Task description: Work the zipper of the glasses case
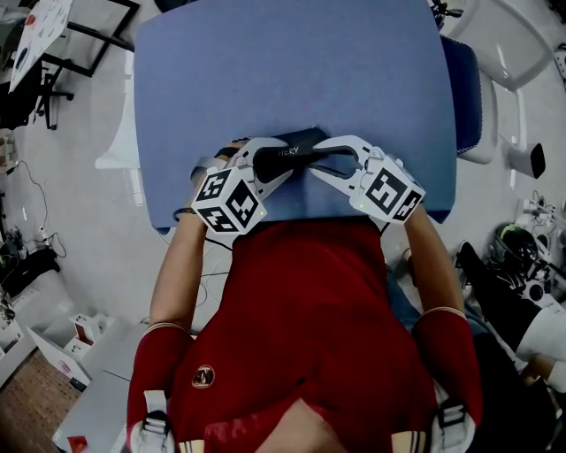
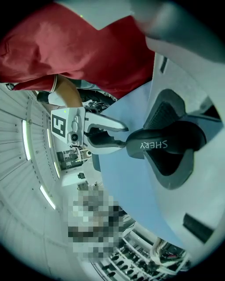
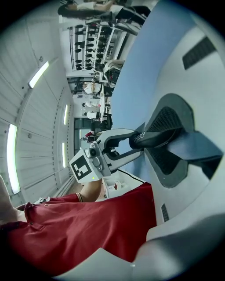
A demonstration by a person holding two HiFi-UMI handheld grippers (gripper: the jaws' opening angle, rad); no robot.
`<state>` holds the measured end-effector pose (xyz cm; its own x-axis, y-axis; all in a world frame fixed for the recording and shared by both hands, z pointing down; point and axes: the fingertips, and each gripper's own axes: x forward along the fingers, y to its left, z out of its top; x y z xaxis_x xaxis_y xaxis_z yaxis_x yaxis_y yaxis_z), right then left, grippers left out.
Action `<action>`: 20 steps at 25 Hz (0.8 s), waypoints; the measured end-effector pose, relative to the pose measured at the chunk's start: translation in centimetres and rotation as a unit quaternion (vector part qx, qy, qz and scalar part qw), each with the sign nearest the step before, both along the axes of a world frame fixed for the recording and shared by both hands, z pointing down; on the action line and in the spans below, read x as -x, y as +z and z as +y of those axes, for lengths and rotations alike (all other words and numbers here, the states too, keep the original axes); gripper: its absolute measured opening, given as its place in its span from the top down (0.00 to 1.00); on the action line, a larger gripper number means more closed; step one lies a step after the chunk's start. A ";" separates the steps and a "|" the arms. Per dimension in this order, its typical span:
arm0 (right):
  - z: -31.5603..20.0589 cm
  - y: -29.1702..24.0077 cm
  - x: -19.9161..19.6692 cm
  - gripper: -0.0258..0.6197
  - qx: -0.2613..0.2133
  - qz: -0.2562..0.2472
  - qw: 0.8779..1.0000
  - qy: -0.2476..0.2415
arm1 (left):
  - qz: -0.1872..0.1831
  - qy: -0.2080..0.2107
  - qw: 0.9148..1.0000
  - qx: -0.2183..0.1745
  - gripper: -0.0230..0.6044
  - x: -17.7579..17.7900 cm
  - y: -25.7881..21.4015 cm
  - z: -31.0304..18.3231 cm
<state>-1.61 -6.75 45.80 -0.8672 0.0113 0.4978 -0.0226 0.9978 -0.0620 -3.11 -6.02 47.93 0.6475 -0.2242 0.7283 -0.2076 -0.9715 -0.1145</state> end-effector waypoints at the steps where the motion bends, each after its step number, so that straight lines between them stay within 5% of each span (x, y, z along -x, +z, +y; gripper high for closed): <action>1: -0.3 -0.1 -0.4 0.79 -0.001 0.000 1.000 -0.009 | 0.000 -0.003 1.000 0.000 0.75 -0.1 0.0 0.0; 13: -7.0 1.7 -3.2 0.82 -0.039 0.049 0.992 -0.112 | 0.003 -0.059 0.998 0.004 0.75 -0.1 -0.1 -0.5; 17: -7.6 3.3 -2.3 0.83 -0.074 0.071 0.977 -0.186 | 0.008 -0.069 0.998 -0.003 0.75 0.1 0.1 -0.1; 20: -7.2 4.7 -1.7 0.83 -0.114 0.093 0.956 -0.255 | 0.008 -0.071 0.997 -0.006 0.75 0.3 0.3 0.1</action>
<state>0.13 -13.97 50.55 -0.6734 0.2815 0.6836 0.4812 0.8689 0.1162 -3.38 -5.94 48.20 0.6203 -0.3239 0.7144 -0.3455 -0.9305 -0.1219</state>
